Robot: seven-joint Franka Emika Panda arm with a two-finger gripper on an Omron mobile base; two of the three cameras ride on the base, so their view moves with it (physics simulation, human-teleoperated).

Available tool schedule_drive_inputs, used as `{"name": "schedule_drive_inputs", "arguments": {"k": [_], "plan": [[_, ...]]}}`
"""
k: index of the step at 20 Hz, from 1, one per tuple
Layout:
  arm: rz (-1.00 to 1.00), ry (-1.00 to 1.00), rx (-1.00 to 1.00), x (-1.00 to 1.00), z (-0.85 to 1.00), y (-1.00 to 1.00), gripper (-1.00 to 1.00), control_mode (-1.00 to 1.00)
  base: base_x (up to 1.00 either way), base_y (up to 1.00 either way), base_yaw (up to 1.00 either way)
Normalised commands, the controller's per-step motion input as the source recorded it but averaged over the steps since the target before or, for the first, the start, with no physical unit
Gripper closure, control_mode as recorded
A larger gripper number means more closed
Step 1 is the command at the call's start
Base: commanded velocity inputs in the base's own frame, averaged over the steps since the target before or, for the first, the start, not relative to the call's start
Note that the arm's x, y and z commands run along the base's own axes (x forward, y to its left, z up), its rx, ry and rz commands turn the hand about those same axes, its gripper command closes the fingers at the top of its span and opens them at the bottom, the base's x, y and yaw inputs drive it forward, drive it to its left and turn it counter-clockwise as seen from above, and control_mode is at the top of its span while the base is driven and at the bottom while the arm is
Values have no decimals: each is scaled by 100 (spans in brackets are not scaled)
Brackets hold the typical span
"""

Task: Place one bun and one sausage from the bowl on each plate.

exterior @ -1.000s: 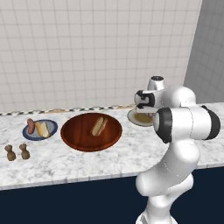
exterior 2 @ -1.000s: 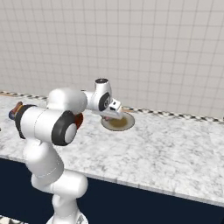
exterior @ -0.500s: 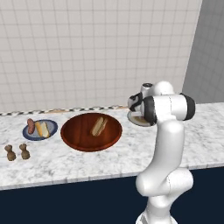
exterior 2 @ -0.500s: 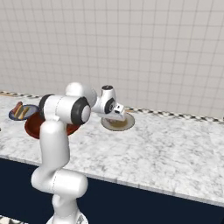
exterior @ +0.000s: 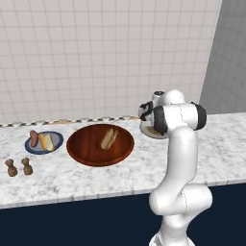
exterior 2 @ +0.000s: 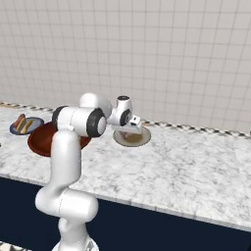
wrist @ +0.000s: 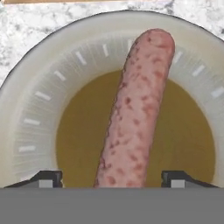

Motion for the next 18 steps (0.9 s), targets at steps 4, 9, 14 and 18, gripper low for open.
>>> {"name": "schedule_drive_inputs", "arguments": {"k": [4,9,14,18], "plan": [[0,-6,1,-69,91,9,-100,-100,0,0,0],[0,-6,0,-100,100,58,-100,-100,0,0,0],[0,0,0,-95,100,100,-100,-100,0,0,0],[0,0,-1,-99,67,100,-100,-100,0,0,0]]}}
